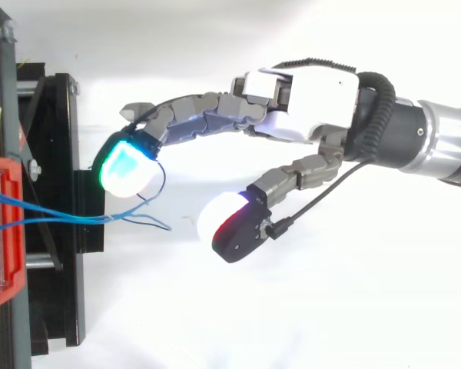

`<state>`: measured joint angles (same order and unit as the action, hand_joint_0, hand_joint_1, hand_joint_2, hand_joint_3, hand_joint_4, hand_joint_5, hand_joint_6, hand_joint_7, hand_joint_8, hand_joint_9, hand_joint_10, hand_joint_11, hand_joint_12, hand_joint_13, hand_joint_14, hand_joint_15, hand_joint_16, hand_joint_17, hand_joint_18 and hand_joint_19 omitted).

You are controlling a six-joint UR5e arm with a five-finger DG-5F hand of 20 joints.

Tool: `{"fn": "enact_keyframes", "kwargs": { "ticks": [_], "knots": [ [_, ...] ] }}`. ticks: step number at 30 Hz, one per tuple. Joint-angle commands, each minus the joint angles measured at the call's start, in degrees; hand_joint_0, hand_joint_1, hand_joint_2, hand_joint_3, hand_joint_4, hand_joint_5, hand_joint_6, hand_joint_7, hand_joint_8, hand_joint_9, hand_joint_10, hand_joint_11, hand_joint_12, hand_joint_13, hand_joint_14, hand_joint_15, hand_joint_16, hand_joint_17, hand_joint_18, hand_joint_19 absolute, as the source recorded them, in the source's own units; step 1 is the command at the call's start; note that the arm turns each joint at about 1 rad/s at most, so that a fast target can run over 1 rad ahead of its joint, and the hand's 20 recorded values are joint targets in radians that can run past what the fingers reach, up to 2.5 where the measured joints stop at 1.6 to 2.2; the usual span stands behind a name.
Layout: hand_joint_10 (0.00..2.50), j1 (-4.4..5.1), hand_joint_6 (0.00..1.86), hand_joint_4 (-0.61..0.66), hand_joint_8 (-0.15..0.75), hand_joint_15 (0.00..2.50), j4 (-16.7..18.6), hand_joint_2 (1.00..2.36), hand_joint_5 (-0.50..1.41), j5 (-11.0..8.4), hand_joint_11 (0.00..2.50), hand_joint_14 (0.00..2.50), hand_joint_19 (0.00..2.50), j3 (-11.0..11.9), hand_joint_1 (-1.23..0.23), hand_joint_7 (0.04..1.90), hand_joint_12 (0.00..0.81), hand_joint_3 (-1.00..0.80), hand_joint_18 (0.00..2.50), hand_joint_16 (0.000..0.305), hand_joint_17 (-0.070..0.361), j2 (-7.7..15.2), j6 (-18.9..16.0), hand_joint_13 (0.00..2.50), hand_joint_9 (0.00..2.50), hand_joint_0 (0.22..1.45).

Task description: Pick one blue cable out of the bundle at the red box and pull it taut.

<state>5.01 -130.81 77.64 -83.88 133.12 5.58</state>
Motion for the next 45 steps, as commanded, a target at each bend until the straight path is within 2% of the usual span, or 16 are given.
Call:
{"fn": "enact_keyframes", "kwargs": {
  "ticks": [1, 3, 5, 6, 8, 14, 20, 34, 39, 45],
  "knots": [
    [0.00, 0.09, 0.50, 0.34, 0.328, 0.04, 0.20, 1.00, -0.18, 0.05, 0.06, 0.00, 0.00, 0.29, -0.72, 0.70, 0.367, -0.50, 0.00, 0.053, 0.119, 1.00, -0.13, 0.17, 0.48, 0.49],
    [0.00, 0.00, 0.50, 0.34, 0.325, 0.05, 0.29, 1.00, -0.18, 0.23, 0.06, 0.00, 0.00, 0.91, -0.71, 0.69, 0.364, -0.50, 0.00, 0.052, 0.118, 1.27, -0.40, 0.17, 0.48, 0.50],
    [0.00, 0.00, 0.50, 0.34, 0.324, 0.05, 0.12, 1.00, -0.18, 0.23, 0.07, 0.00, 0.01, 1.70, -0.72, 0.69, 0.363, -0.50, 0.00, 0.052, 0.118, 2.50, -0.75, 0.17, 0.48, 0.50],
    [0.00, -0.09, 0.50, 0.34, 0.324, 0.05, -0.24, 1.00, -0.18, 0.84, 0.08, 0.00, 0.01, 2.84, -0.71, 0.70, 0.362, -0.50, 0.00, 0.052, 0.117, 2.85, -1.54, 0.17, 0.48, 0.50],
    [0.00, -0.09, 0.50, 0.34, 0.323, 0.05, -0.41, 1.00, -0.18, 1.55, 0.07, 0.00, 0.00, 3.54, -0.71, 0.69, 0.362, -0.50, 0.00, 0.052, 0.116, 3.38, -2.15, 0.17, 0.48, 0.50],
    [0.00, -0.17, 0.50, 0.34, 0.322, 0.05, -0.15, 1.00, -0.18, 1.99, 0.07, 0.00, 0.02, 3.54, -0.71, 0.70, 0.361, -0.50, 0.00, 0.051, 0.115, 3.38, -2.07, 0.18, 0.49, 0.51],
    [0.00, -0.26, 0.50, 0.35, 0.324, 0.05, 0.47, 1.00, -0.17, 2.07, 0.08, 0.00, 0.02, 3.63, -0.71, 0.72, 0.357, -0.50, 0.02, 0.051, 0.114, 4.34, -1.80, 0.19, 0.51, 0.52],
    [0.00, 0.00, 0.50, 0.36, 0.322, 0.06, 0.91, 1.00, -0.16, 2.07, 0.09, 0.00, 0.04, 3.98, -0.71, 0.74, 0.354, -0.50, 0.05, 0.050, 0.113, 4.34, -1.36, 0.21, 0.52, 0.53],
    [0.00, 0.18, 0.50, 0.36, 0.322, 0.06, 1.08, 1.00, -0.16, 2.07, 0.09, 0.00, 0.04, 4.34, -0.71, 0.74, 0.355, -0.50, 0.05, 0.050, 0.113, 4.43, -0.22, 0.21, 0.52, 0.53],
    [0.00, 0.35, 0.50, 0.36, 0.322, 0.06, 1.17, 1.00, -0.16, 2.86, 0.09, 0.00, 0.04, 4.34, -0.70, 0.74, 0.355, -0.50, 0.05, 0.050, 0.113, 4.78, 0.31, 0.21, 0.52, 0.53]
  ]
}}
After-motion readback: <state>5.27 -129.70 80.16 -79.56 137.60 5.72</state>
